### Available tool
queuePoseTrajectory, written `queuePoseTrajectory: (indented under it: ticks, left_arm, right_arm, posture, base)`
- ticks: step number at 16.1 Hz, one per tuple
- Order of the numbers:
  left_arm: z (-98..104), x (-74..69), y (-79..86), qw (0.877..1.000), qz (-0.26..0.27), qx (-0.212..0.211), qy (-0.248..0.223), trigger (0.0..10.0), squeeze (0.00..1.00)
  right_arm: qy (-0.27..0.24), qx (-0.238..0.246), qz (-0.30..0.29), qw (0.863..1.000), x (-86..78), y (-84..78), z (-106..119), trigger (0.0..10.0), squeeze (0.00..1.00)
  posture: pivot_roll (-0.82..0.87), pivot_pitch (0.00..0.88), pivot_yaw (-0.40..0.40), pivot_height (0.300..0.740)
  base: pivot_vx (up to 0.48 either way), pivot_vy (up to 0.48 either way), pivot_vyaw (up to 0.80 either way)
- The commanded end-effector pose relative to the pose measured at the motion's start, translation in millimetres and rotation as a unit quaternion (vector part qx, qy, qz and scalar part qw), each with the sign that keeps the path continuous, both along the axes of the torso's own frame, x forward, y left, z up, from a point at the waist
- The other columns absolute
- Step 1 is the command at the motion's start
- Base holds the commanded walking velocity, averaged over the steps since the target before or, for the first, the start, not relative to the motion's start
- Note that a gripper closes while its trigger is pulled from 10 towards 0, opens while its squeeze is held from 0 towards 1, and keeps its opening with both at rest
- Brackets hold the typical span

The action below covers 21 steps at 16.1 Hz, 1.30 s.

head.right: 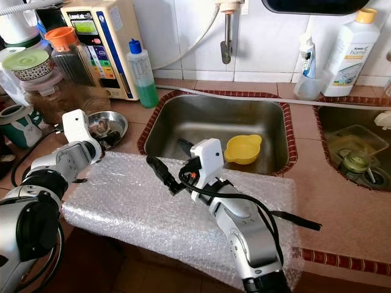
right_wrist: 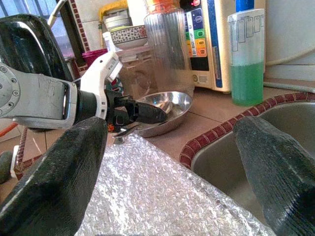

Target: Kitchen organization

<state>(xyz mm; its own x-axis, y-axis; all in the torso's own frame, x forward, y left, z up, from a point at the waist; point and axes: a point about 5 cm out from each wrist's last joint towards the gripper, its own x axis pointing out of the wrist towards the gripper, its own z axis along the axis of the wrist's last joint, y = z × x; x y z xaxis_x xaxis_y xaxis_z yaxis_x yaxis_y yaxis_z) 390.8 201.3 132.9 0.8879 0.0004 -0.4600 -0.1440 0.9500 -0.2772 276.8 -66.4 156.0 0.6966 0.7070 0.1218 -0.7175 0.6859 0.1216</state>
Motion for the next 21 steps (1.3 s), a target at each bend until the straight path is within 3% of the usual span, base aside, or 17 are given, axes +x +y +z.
queuePoseTrajectory:
  ticks: [1, 3, 4, 5, 6, 7, 9, 10, 11, 21]
  left_arm:
    - [-5.1, -3.1, 3.7, 1.000, 0.000, 0.002, 0.020, 10.0, 0.00]
    - [-6.2, -4.0, 4.6, 1.000, -0.002, -0.003, 0.024, 10.0, 0.00]
    - [-7.0, -4.7, 6.1, 1.000, -0.001, -0.004, 0.025, 9.2, 0.00]
    - [-7.2, -4.8, 6.5, 1.000, 0.000, -0.004, 0.024, 9.2, 0.00]
    - [-7.6, -5.1, 6.9, 1.000, 0.000, -0.005, 0.025, 4.9, 0.00]
    - [-8.8, -5.9, 8.0, 1.000, 0.001, -0.008, 0.025, 4.8, 0.00]
    - [-9.8, -6.6, 9.4, 1.000, 0.002, -0.009, 0.025, 3.6, 0.00]
    - [-10.3, -6.9, 10.0, 1.000, 0.003, -0.010, 0.024, 1.1, 0.00]
    - [-10.2, -7.0, 10.4, 1.000, 0.003, -0.010, 0.023, 0.0, 0.00]
    - [-11.2, -8.6, 16.6, 1.000, 0.008, -0.012, 0.015, 0.0, 0.00]
  right_arm:
    - [-0.011, 0.000, 0.007, 1.000, -2.0, 3.8, 4.1, 10.0, 0.00]
    - [-0.011, -0.002, 0.008, 1.000, -1.6, 4.0, 4.1, 10.0, 0.00]
    - [-0.012, -0.002, 0.009, 1.000, -0.7, 4.3, 4.5, 10.0, 0.00]
    - [-0.013, -0.002, 0.009, 1.000, -0.6, 4.3, 4.6, 10.0, 0.00]
    - [-0.013, -0.003, 0.009, 1.000, -0.3, 4.2, 4.6, 10.0, 0.00]
    - [-0.014, -0.004, 0.011, 1.000, -0.1, 4.7, 4.9, 10.0, 0.00]
    - [-0.014, -0.005, 0.011, 1.000, 0.2, 4.8, 4.9, 10.0, 0.00]
    - [-0.014, -0.006, 0.011, 1.000, 0.1, 4.6, 4.9, 10.0, 0.00]
    - [-0.014, -0.006, 0.011, 1.000, 0.2, 4.5, 4.8, 10.0, 0.00]
    - [-0.013, -0.008, 0.011, 1.000, 1.1, 6.5, 3.7, 10.0, 0.00]
  posture:
    - [-0.02, 0.012, 0.142, 0.740]
    - [-0.02, 0.009, 0.139, 0.740]
    - [-0.01, 0.007, 0.137, 0.740]
    - [-0.01, 0.007, 0.137, 0.740]
    - [-0.01, 0.006, 0.136, 0.740]
    - [-0.01, 0.004, 0.135, 0.740]
    - [-0.01, 0.003, 0.132, 0.740]
    - [-0.01, 0.004, 0.131, 0.740]
    - [-0.01, 0.004, 0.130, 0.740]
    - [-0.01, 0.006, 0.127, 0.740]
  base:
    - [0.000, 0.000, 0.00]
    - [0.000, 0.000, 0.00]
    - [0.000, 0.000, 0.00]
    - [0.000, 0.000, 0.00]
    - [0.000, 0.000, 0.00]
    - [0.000, 0.000, 0.00]
    - [0.000, 0.000, 0.00]
    - [0.000, 0.000, 0.00]
    - [0.000, 0.000, 0.00]
    - [0.000, 0.000, 0.00]
